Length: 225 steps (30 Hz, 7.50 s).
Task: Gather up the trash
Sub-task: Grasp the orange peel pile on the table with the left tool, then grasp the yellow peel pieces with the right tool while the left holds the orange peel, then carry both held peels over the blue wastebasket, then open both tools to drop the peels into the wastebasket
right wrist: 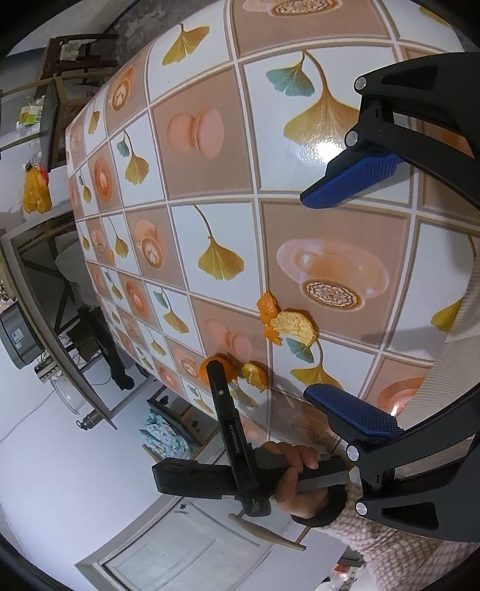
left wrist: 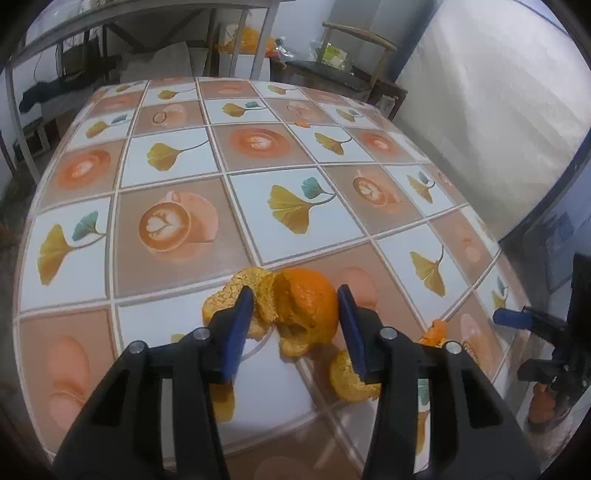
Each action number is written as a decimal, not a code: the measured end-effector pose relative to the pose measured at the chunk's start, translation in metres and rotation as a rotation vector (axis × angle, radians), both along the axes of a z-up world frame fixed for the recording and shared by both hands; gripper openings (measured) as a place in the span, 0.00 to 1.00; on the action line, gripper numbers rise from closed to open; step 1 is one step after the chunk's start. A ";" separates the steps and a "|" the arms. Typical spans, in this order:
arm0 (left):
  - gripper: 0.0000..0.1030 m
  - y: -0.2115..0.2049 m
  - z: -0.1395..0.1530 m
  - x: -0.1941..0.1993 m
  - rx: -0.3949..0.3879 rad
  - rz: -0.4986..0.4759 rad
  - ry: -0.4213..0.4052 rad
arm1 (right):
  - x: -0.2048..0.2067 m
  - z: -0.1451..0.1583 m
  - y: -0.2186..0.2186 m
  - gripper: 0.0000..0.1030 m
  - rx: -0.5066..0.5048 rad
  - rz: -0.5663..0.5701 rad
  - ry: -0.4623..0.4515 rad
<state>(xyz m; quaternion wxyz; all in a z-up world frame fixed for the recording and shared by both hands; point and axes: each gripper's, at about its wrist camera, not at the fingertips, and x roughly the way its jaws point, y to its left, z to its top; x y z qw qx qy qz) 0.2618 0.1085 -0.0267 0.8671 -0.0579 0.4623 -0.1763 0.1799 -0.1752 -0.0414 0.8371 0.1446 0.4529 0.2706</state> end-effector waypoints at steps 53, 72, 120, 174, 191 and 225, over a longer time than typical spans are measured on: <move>0.13 0.088 -0.011 -0.039 -0.332 0.152 -0.036 | 0.058 -0.009 0.109 0.21 -0.308 0.127 -0.084; 0.14 0.087 -0.011 -0.040 -0.331 0.150 -0.034 | 0.063 -0.008 0.153 0.80 -0.316 0.255 -0.111; 0.11 0.079 -0.001 -0.047 -0.298 0.152 -0.090 | 0.056 0.007 0.112 0.50 -0.208 0.259 -0.111; 0.11 -0.067 0.068 -0.059 -0.377 -0.167 -0.055 | -0.019 0.044 -0.040 0.54 -0.097 -0.047 -0.261; 0.12 -0.371 0.054 -0.063 -0.292 -0.648 0.129 | -0.171 0.007 -0.320 0.54 -0.093 -0.808 -0.188; 0.70 -0.480 -0.005 -0.074 -0.174 -0.692 0.151 | -0.213 -0.038 -0.369 0.66 -0.005 -0.965 -0.126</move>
